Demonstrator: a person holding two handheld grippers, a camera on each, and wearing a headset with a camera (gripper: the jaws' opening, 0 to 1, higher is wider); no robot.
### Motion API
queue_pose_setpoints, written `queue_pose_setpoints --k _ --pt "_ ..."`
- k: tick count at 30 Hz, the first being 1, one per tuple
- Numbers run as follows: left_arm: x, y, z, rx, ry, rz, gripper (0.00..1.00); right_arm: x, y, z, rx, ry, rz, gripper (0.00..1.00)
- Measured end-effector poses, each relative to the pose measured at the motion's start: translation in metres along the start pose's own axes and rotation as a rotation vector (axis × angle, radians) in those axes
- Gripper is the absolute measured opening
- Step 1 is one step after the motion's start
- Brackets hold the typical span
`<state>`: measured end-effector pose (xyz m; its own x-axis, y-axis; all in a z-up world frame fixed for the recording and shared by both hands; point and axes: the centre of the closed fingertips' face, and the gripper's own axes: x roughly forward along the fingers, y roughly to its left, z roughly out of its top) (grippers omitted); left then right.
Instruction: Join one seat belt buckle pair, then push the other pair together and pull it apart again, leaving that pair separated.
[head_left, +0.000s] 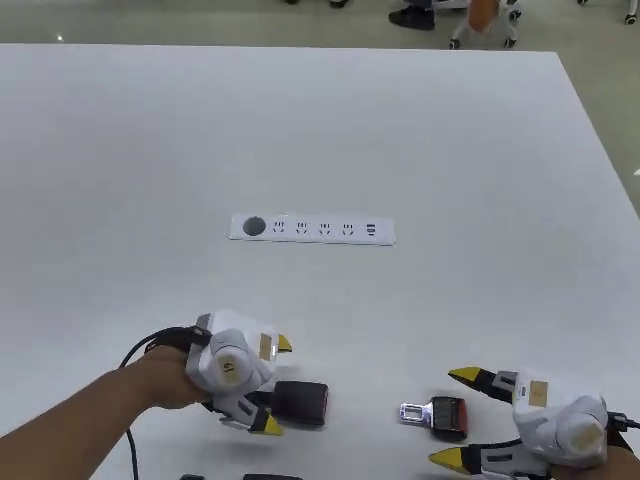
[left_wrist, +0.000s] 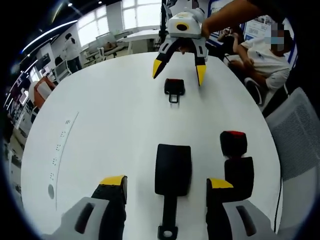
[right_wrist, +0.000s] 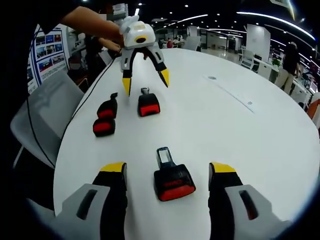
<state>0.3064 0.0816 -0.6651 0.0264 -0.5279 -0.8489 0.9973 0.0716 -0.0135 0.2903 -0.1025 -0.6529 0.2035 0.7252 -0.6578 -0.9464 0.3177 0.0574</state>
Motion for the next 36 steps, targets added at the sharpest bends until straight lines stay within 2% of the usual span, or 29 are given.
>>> queue_pose_setpoints --k 3,6,10,11,15,16,17,19,21,27,30,32,36 --pt "0.012 -0.001 -0.007 0.007 0.006 -0.027 0.64 0.004 -0.004 -0.010 -0.006 0.029 0.013 0.63" --pt "0.019 0.002 -0.011 0.006 0.018 -0.030 0.64 0.009 -0.004 -0.015 -0.014 0.045 0.031 0.61" --pt "0.025 -0.004 -0.012 0.018 0.014 -0.066 0.63 0.012 -0.003 -0.021 -0.015 0.063 0.050 0.60" --pt "0.026 -0.004 -0.012 0.036 -0.004 -0.058 0.63 0.013 -0.002 -0.023 -0.016 0.070 0.054 0.60" --pt "0.024 -0.003 -0.010 0.027 -0.010 -0.065 0.62 0.014 0.000 -0.028 -0.025 0.085 0.070 0.58" --pt "0.024 -0.003 -0.011 0.031 -0.005 -0.064 0.61 0.015 0.000 -0.026 -0.045 0.071 0.075 0.57" --pt "0.024 -0.003 -0.012 0.034 -0.005 -0.063 0.59 0.013 0.000 -0.028 -0.038 0.082 0.072 0.56" --pt "0.025 -0.005 -0.014 0.081 -0.003 -0.056 0.56 0.012 -0.003 -0.027 -0.034 0.069 0.071 0.54" --pt "0.024 -0.005 -0.011 0.061 -0.010 -0.054 0.56 0.013 -0.004 -0.027 -0.046 0.073 0.068 0.53" --pt "0.023 -0.008 -0.014 0.062 -0.020 -0.052 0.51 0.014 0.001 -0.032 -0.111 0.094 0.073 0.48" --pt "0.022 -0.011 -0.013 0.066 -0.022 -0.052 0.47 0.014 0.002 -0.034 -0.109 0.103 0.078 0.46" --pt "0.022 -0.013 -0.016 0.069 -0.023 -0.055 0.42 0.013 0.002 -0.036 -0.122 0.111 0.079 0.45" --pt "0.023 -0.010 -0.014 0.065 -0.024 -0.045 0.38 0.013 0.000 -0.036 -0.143 0.127 0.068 0.40"
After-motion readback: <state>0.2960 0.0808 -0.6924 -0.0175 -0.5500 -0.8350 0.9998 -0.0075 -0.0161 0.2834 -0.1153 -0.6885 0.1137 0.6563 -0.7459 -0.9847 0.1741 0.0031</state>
